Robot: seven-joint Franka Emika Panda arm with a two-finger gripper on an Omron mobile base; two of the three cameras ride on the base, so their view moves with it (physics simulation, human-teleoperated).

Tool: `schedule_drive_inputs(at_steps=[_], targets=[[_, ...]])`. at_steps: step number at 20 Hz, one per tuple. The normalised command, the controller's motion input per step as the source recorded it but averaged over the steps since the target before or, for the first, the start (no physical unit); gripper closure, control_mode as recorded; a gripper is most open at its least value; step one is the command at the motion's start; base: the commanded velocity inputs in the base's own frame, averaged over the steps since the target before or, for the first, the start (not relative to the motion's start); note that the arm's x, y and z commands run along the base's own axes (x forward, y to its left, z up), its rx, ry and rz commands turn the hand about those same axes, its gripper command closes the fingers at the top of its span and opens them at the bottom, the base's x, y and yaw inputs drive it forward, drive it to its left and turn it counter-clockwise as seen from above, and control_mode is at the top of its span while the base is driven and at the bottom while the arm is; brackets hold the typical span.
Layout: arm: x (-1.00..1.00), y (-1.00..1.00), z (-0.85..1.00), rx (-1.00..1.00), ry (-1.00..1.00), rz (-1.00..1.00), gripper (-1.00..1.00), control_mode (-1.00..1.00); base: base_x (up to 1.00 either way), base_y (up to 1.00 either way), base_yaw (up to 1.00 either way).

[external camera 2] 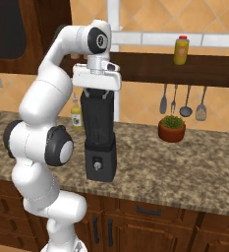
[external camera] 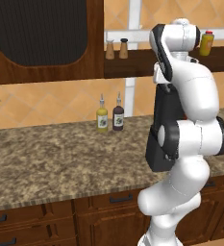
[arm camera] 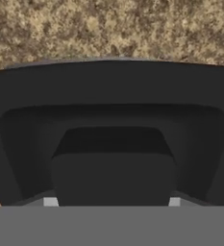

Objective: Close the lid blender by securely placing the lid on top.

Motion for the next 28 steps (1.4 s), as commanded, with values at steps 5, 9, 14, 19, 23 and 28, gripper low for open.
schedule_drive_inputs(at_steps=[5, 9, 14, 19, 23, 28], targets=[[0.0, 0.01, -0.24, -0.05, 0.0, 0.0, -1.0, -1.0, 0.0, 0.0, 0.0], [-0.01, 0.0, -0.03, -0.02, -0.01, 0.0, -1.0, -1.0, 0.0, 0.0, 0.0], [-0.05, 0.0, -0.02, 0.0, -0.23, 0.0, -1.0, -1.0, 0.0, 0.0, 0.0], [0.23, 0.0, -0.08, 0.0, -0.33, 0.0, -1.0, -1.0, 0.0, 0.0, 0.0], [0.42, 0.05, -0.14, 0.0, -0.29, 0.0, -1.0, -1.0, 0.0, 0.0, 0.0], [0.05, 0.0, -0.2, 0.0, -0.2, 0.0, -1.0, -1.0, 0.0, 0.0, 0.0]])
